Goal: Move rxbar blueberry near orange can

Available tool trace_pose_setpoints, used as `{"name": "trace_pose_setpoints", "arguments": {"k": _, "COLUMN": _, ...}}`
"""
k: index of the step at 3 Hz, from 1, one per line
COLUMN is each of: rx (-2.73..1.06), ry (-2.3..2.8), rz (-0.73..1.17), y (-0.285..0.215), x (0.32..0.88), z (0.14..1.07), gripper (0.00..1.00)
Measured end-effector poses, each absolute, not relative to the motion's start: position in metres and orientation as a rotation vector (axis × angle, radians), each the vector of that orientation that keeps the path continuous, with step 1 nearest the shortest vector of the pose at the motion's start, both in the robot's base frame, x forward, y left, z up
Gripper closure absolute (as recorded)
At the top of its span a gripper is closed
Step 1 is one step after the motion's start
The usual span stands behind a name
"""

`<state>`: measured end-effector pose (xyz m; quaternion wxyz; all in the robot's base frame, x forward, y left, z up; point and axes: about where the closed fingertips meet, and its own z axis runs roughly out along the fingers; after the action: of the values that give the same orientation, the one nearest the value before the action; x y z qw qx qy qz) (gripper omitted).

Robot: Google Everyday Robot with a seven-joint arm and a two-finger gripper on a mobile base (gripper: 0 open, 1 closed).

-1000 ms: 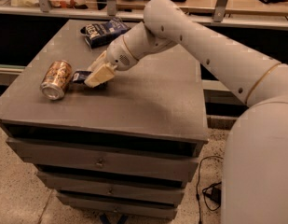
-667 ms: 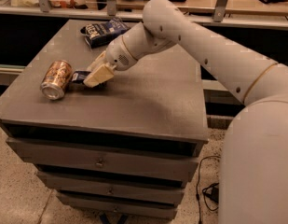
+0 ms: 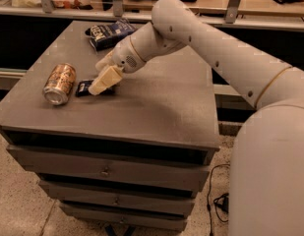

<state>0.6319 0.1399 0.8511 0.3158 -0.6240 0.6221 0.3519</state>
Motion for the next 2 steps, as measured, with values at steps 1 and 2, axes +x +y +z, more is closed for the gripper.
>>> {"name": "trace_pose_setpoints", "arguments": {"k": 1, "rx": -1.628, "ry": 1.638, "rz": 0.912, "y": 0.134, "x": 0.636, "z": 0.854, "gripper": 0.00}}
{"name": "trace_pose_setpoints", "arguments": {"k": 2, "rx": -1.553, "ry": 1.637, "rz": 0.839, "y": 0.107, "x": 0.654, "z": 0.871, "gripper": 0.00}}
